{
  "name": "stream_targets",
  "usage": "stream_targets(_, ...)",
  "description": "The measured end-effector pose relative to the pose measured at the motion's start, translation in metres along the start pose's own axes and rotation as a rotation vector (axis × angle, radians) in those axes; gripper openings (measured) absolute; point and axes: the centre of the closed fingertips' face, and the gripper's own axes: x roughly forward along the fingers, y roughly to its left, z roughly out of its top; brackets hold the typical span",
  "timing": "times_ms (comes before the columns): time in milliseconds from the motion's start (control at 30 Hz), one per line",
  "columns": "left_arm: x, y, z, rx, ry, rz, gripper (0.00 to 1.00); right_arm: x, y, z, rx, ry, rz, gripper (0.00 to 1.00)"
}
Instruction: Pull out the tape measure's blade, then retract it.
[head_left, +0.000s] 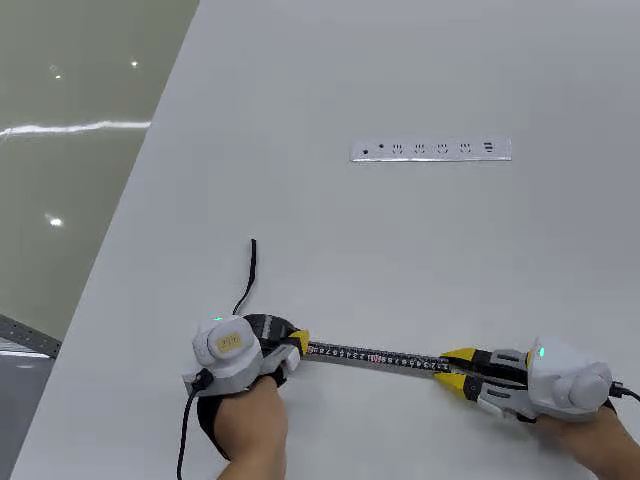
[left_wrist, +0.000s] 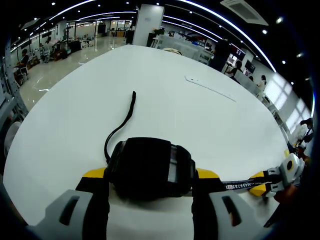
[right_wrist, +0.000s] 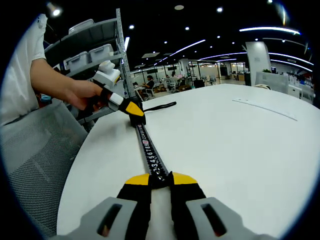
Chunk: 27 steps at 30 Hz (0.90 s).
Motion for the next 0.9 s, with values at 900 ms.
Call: stream_targets(900,0.0,0.0,0.0,-0.002,-0.001,-0.001,0.65,0.027,0.007,0.01,0.006,-0.001,0.032,0.13)
